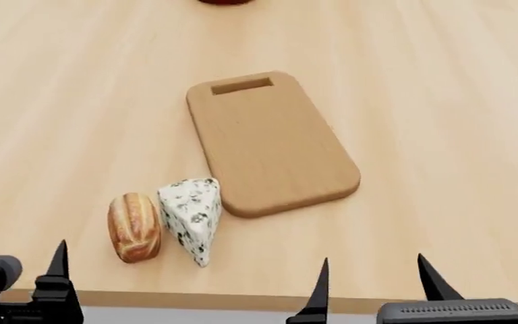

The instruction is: Place the bread and cheese on the cutting board.

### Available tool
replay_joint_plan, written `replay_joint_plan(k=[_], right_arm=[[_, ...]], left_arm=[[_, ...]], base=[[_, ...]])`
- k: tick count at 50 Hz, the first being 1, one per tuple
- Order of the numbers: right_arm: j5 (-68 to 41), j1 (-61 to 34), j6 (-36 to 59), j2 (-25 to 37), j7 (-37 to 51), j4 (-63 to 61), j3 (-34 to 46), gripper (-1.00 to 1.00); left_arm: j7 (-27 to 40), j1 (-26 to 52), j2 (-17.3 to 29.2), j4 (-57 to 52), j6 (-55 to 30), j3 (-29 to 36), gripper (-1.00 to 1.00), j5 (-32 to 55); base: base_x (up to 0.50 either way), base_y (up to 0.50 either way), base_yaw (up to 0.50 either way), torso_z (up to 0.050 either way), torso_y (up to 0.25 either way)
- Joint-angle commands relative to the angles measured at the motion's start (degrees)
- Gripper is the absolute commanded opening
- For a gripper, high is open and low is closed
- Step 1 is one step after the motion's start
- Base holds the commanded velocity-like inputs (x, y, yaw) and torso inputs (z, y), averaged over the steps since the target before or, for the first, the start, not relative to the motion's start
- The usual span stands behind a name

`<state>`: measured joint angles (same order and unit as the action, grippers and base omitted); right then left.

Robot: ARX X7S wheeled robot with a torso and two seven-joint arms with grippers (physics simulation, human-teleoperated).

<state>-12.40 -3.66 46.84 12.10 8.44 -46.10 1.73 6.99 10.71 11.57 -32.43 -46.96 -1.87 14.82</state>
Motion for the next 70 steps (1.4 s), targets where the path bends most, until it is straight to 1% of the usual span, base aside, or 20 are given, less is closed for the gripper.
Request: replay_joint_plan(k=[1, 10, 17, 23, 29, 32, 36, 37, 39, 40, 42, 43, 46, 47, 50, 55, 62, 67, 70], right_arm=[[-0.63, -0.21, 1.35, -0.19, -0.3, -1.89, -0.98, 1.0], [-1.49, -0.14, 1.25, 0.08, -0.46, -2.12, -1.38, 1.0], [-2.22, 0.48, 1.02, 0.4, -0.71, -2.13, -1.89, 1.0], [-2.85, -0.18, 3.33, 0.84, -0.44, -3.69, -1.58, 1.0], [-3.62, 0.63, 2.25, 1.17, -1.2, -2.2, -2.53, 1.0], [-5.68, 0.45, 4.22, 0.84, -1.8, -2.73, -3.73, 1.0], [-8.63, -0.9, 10.58, 1.67, -2.04, -5.8, -5.31, 1.0], [-10.36, -2.11, 14.81, 2.37, -2.23, -8.21, -5.82, 1.0], [-14.16, -5.18, 22.86, 2.85, -2.25, -13.07, -9.62, 1.0], [-17.01, -6.18, 24.71, 3.44, -1.1, -13.82, -11.21, 1.0], [-31.6, -7.46, 25.26, 8.33, 5.79, -13.86, -16.14, 1.0], [-39.34, -8.32, 27.99, 9.48, 8.3, -13.82, -20.02, 1.0], [-57.59, -10.29, 33.59, 12.55, 16.49, -13.43, -27.3, 1.0], [-65.38, -11.28, 34.91, 13.89, 21.38, -12.79, -29.24, 1.0], [-80.14, -12.74, 33.25, 17.51, 32.52, -10.57, -28.45, 1.0], [-86.3, -15.4, 32.66, 20.25, 38.85, -8.32, -22.55, 1.0], [-82.04, -18.39, 35.65, 18.74, 36.87, -6.51, -16.98, 1.0], [-82.18, -17.68, 36.12, 19.32, 37.78, -6.81, -15.24, 1.0], [-78.82, -16.46, 37.28, 19.3, 35.26, -7.15, -14.62, 1.0]], left_arm=[[-0.8, 0.2, 0.17, -2.23, -0.95, -1.16, 1.0, 1.55], [-0.5, 0.14, 0.39, -2.52, -1.25, -1.06, 1.0, 1.91], [0.01, 0.58, 0.55, -2.72, -2.14, -1.53, 1.0, 2.36], [0.77, 1.17, 0.37, -3.41, -4.06, -2.57, 1.0, 3.28], [0.86, 0.92, 0.56, -3.84, -4.36, -2.05, 1.0, 3.5], [0.9, 1.0, 0.71, -3.78, -4.33, -1.84, 1.0, 3.52], [0.98, 0.71, 0.6, -3.49, -4.22, -1.64, 1.0, 3.67], [0.98, 0.81, 0.72, -3.59, -4.42, -1.54, 1.0, 3.71], [0.84, 1.03, 0.94, -2.95, -4.18, -1.73, 1.0, 3.75], [0.85, 1.05, 0.98, -2.82, -4.1, -1.73, 1.0, 3.75], [0.92, 1.18, 1.07, -2.91, -4.27, -1.74, 1.0, 3.84], [1.1, 1.25, 0.98, -3.08, -4.64, -1.65, 1.0, 3.92], [1.08, 0.78, 1.06, -3.32, -4.56, -0.72, 1.0, 3.79], [1.15, 0.99, 1.07, -3.4, -4.9, -0.47, 1.0, 3.85], [1.32, 1.16, 1.23, -3.85, -5.55, -0.48, 1.0, 4.08], [1.29, 1.1, 1.4, -3.72, -5.41, -0.6, 1.0, 4.33], [1.36, 1.12, 1.58, -3.37, -5.39, -0.28, 1.0, 4.49], [1.53, 1.33, 1.57, -3.48, -5.86, -0.6, 1.0, 4.98], [1.61, 1.14, 1.67, -3.29, -5.48, -0.18, 1.0, 4.76]], base=[[0.37, 0.45, 0.0, 0.0, 0.0], [0.37, 0.45, 0.0, 0.0, 0.0], [0.36, 0.22, 0.0, 0.0, 0.0], [0.32, 0.22, 0.0, 0.0, 0.0], [0.23, 0.21, 0.0, 0.0, 0.0], [0.11, 0.04, 0.0, 0.0, 0.0], [0.0, 0.0, 0.0, 0.0, 0.004], [0.0, 0.0, 0.0, 0.0, 0.0], [0.0, 0.0, 0.0, 0.0, 0.0], [0.0, 0.0, 0.0, 0.0, 0.0], [0.0, 0.0, 0.0, 0.0, 0.0], [0.0, 0.0, 0.0, 0.0, 0.0], [0.0, 0.0, 0.0, 0.0, 0.0], [0.0, 0.0, 0.0, 0.0, 0.0], [0.0, 0.0, 0.0, 0.0, 0.0], [0.0, 0.0, 0.0, 0.0, 0.0], [0.0, 0.0, 0.0, 0.0, 0.0], [0.0, 0.0, 0.0, 0.0, 0.0], [0.0, 0.0, 0.0, 0.0, 0.0]])
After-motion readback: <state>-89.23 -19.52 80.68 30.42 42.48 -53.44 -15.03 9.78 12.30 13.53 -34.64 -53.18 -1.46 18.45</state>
